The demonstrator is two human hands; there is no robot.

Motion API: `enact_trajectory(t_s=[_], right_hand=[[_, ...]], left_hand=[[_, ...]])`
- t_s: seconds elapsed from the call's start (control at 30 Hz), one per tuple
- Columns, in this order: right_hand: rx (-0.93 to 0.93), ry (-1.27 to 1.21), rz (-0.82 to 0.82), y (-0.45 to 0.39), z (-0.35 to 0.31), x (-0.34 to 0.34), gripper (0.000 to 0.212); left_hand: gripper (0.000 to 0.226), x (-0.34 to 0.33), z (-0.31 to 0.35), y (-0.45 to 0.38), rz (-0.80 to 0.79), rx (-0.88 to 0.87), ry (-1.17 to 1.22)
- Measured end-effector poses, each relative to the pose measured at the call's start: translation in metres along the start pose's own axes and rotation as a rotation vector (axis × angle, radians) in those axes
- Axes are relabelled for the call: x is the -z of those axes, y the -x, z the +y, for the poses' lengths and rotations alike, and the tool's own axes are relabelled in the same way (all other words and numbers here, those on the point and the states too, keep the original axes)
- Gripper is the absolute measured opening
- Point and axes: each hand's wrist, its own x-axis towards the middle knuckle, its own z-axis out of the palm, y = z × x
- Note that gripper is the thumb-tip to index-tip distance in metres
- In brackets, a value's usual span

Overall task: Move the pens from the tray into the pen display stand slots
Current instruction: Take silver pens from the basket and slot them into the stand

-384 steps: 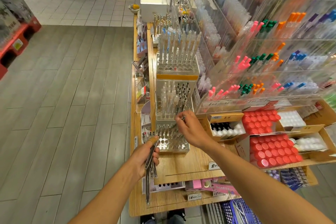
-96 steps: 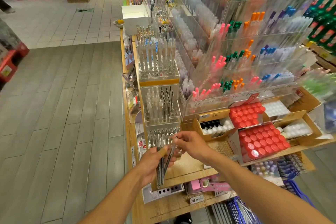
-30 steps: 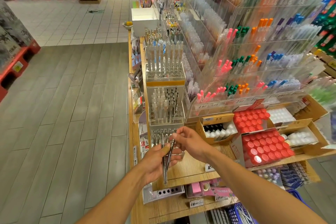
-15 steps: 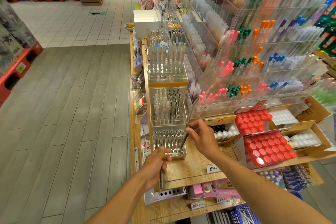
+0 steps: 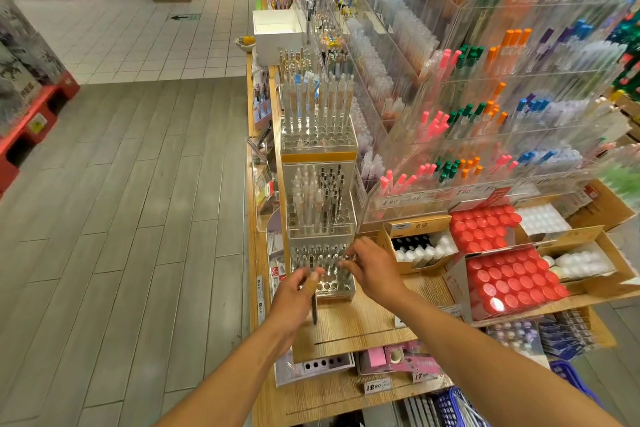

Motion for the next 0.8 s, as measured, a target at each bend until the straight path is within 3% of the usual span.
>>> enact_trajectory(t_s=[0.13,0.3,0.8], right_hand=[[0.009,0.075,-0.019,0.001,0.007,-0.004,0.018],[-0.010,0.104,-0.048,0.003,0.006,-0.006,0.017],[-0.030,-0.005,-0.017,0.010,0.009,-0.006,0.024]], left_hand=[[0.013,-0.003,0.001,-0.002,0.123,-0.104,-0.048],[0.020,-0.010,0.001,-0.008,0.266,-0.209,-0.227],[0.019,-0.022,-0.016,-0.036,0.276,-0.329,-0.456]])
